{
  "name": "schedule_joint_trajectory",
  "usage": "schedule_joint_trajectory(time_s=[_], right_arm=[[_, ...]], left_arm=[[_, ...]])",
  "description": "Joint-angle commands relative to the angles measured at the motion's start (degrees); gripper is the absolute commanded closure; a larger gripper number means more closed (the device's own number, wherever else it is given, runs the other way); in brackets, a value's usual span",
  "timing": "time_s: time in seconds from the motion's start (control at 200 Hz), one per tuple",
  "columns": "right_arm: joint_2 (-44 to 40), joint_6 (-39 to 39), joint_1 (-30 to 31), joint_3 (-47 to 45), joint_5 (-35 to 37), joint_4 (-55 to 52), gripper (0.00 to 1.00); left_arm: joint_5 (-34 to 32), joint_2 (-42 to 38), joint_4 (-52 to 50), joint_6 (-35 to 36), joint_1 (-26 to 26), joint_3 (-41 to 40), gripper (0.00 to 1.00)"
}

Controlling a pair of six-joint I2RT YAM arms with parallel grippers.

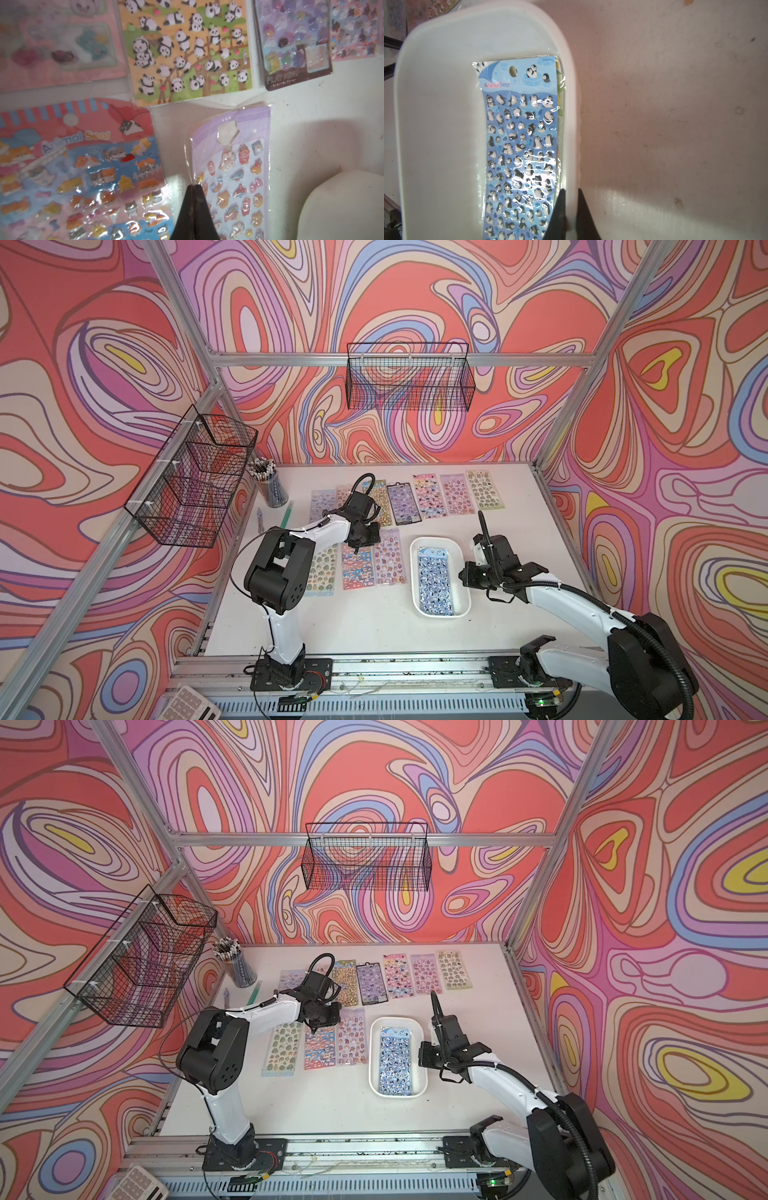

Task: Take the stickers out of the storage box
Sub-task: Place the sticker at the center of the board.

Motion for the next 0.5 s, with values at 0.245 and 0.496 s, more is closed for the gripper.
schedule_joint_trajectory(time_s=[0.245, 0.496], right_arm=[[-0.4, -0.2, 0.0, 0.6, -0.1, -0.3, 1.00], [-0.2, -0.2, -0.1, 0.7, 0.3, -0.4, 1.00]], left_arm=[[-2.4, 1.0, -3.1, 0.9, 0.5, 3.6, 0.83], [-2.5, -0.2, -4.3, 1.6, 0.5, 4.5, 0.62]])
